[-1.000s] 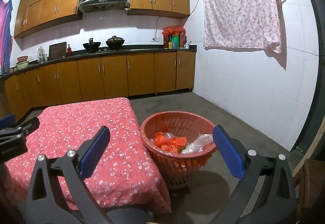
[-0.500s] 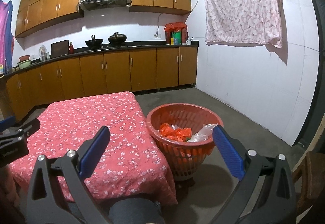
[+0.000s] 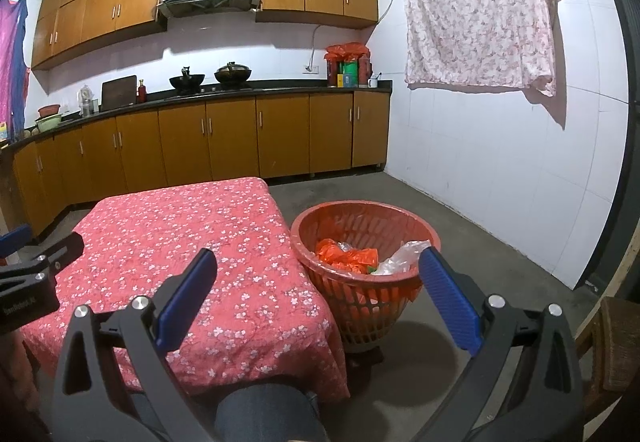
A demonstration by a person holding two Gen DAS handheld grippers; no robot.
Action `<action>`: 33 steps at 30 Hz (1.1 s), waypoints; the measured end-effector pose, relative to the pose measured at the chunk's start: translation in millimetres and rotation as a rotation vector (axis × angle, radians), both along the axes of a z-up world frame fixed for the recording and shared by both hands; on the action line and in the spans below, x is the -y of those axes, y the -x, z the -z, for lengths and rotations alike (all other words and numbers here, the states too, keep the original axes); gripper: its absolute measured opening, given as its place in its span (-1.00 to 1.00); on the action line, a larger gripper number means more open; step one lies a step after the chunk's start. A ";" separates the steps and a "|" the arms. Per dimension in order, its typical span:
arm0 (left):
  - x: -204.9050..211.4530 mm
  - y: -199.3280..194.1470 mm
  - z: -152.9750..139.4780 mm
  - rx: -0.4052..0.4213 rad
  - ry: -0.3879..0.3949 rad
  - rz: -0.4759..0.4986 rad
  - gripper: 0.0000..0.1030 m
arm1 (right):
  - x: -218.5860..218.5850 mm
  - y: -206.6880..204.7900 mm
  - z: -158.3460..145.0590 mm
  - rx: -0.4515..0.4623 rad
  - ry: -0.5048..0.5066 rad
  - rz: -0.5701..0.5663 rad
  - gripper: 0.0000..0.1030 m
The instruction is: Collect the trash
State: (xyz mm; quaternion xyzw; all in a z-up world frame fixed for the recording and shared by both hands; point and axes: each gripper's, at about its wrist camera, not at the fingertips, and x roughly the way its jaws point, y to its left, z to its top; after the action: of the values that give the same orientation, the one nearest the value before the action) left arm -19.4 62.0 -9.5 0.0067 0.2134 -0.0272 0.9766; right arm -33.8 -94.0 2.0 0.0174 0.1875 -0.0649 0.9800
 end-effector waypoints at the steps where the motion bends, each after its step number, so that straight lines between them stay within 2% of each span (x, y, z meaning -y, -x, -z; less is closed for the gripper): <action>1: -0.4 -0.3 0.1 -0.002 0.002 0.002 0.96 | 0.1 0.1 0.1 -0.001 -0.002 0.001 0.91; 33: -0.3 -1.5 0.6 -0.020 0.014 0.004 0.96 | 4.8 -2.7 4.1 -0.025 -0.019 0.013 0.91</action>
State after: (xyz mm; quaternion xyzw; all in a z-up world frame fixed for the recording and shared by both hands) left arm -17.9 62.4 -10.0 -0.0002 0.2230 -0.0307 0.9743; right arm -31.1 -98.8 -2.1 0.0272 0.2000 -0.0695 0.9770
